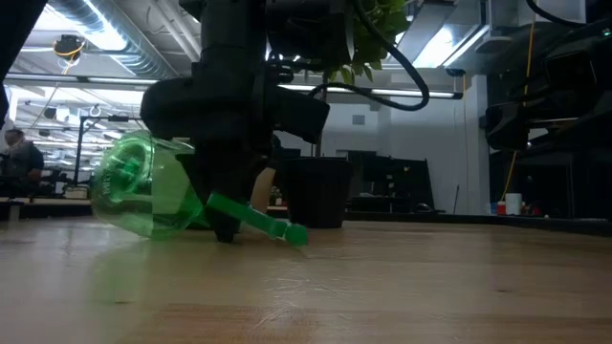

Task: Pick & Place Garden tools in Gardening bag
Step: Put the green spray bottle into the white bag

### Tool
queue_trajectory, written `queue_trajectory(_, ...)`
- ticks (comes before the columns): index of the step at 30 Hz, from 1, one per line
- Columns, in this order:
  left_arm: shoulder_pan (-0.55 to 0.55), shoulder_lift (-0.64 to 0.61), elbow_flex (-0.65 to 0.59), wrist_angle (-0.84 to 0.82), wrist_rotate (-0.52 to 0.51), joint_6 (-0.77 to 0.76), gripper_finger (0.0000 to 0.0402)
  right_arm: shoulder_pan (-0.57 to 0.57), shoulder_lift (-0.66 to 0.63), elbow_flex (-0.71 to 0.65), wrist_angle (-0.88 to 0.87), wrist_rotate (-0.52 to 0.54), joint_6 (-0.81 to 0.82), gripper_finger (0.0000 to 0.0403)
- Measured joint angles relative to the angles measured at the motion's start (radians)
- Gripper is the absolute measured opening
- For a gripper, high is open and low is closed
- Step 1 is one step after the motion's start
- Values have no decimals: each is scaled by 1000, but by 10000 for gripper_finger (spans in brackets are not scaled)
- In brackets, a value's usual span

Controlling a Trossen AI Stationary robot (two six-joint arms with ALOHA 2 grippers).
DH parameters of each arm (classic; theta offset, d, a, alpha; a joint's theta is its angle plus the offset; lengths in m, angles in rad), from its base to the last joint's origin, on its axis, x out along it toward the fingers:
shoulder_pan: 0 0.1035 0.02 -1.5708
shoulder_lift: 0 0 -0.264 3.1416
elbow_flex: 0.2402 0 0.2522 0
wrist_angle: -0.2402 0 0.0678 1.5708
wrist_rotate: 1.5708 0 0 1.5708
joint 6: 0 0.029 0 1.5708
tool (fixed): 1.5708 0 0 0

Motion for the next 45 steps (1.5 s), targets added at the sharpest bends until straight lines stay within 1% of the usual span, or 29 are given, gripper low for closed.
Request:
queue_trajectory(3,-2,-3,0,-16,-29,0,138,0,0,0,0,0,0,341)
queue_trajectory(4,-3,-3,0,-28,-33,0,135,0,0,0,0,0,0,341)
queue_trajectory(11,-7,-8,0,-74,-94,17,135,0,0,0,0,0,0,341)
queue_trajectory(18,-27,-75,0,-79,-195,18,135,0,0,0,6,2,-2,341)
queue_trajectory(20,-35,-102,0,-75,-224,13,135,0,0,0,17,37,28,341)
queue_trajectory(24,-48,-145,0,-75,-268,-15,135,0,0,0,58,152,79,341)
queue_trajectory(31,-90,-220,0,-84,-351,-51,135,0,-5,0,155,162,100,341)
queue_trajectory(36,-121,-273,-11,-89,-404,-78,136,-5,-59,0,154,165,117,341)
queue_trajectory(41,-151,-361,-96,-76,-467,-165,137,-34,-163,0,39,165,131,341)
queue_trajectory(45,-169,-433,-163,-41,-496,-228,138,-48,-245,0,2,166,154,341)
